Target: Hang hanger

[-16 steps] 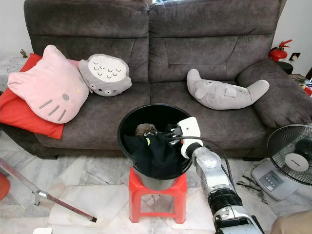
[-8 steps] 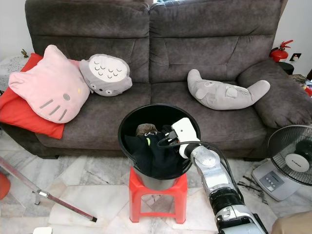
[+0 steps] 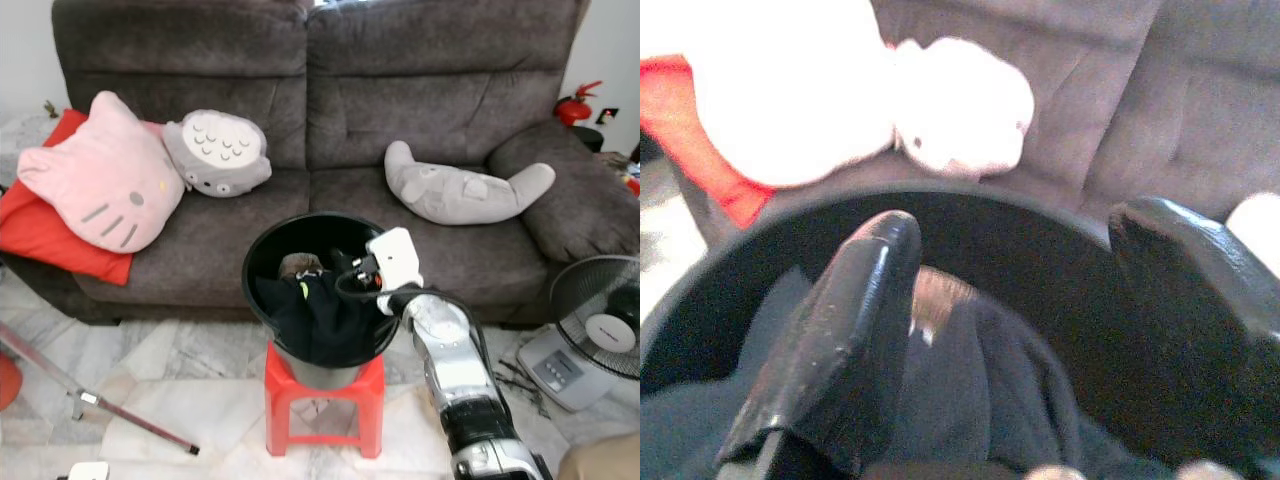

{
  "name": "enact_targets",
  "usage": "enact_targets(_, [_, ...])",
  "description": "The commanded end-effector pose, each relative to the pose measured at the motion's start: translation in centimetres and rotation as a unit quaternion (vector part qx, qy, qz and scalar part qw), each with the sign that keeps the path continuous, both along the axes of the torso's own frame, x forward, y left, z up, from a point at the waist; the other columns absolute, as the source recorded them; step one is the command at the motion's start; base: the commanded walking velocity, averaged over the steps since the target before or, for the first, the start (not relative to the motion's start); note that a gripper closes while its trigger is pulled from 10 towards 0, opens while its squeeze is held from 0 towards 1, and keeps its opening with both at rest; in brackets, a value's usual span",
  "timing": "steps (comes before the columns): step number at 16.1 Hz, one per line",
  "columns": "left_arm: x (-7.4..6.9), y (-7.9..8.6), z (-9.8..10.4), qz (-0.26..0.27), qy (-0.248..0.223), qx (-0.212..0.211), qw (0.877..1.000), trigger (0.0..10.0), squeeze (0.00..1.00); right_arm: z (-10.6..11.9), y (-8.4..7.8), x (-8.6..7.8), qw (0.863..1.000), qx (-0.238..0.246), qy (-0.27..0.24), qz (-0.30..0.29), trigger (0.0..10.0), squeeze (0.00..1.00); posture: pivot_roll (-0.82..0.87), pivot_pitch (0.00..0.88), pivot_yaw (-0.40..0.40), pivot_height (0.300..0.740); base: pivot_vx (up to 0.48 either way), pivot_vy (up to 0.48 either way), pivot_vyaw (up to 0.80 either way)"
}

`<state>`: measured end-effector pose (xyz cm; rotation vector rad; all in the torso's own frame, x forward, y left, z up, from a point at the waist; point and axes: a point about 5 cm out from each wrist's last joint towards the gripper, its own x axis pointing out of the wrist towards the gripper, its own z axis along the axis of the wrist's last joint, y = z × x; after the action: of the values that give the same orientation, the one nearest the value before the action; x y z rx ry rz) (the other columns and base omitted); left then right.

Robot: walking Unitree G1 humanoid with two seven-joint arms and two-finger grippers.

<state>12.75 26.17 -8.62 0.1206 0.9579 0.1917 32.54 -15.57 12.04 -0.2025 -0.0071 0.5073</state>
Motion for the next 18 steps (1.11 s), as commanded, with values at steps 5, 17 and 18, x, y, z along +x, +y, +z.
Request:
enact_targets(5, [-0.6, 0.2, -0.2, -0.002, 0.017, 0.003, 1.0, 10.0, 0.0, -0.4, 1.1, -3.6, 0.984, -0.148, -0.051, 0.089, 10.0, 0.0, -0.01, 0.0, 0.053, 0.74, 0.0, 0.0, 0.0])
enact_targets(17, [1.7, -0.7, 0.2, -0.011, 0.0, 0.001, 1.0, 10.0, 0.0, -0.2, 1.7, -7.3, 1.0, 0.009, -0.012, 0.012, 10.0, 0.0, -0.07, 0.0, 0.055, 0.74, 0.0, 0.0, 0.0])
enact_targets(18, [1.6, -0.7, 0.2, -0.008, -0.001, 0.002, 1.0, 10.0, 0.0, 0.0, 2.5, -8.1, 0.995, 0.093, 0.024, 0.021, 10.0, 0.0, -0.07, 0.0, 0.042, 0.74, 0.0, 0.0, 0.0])
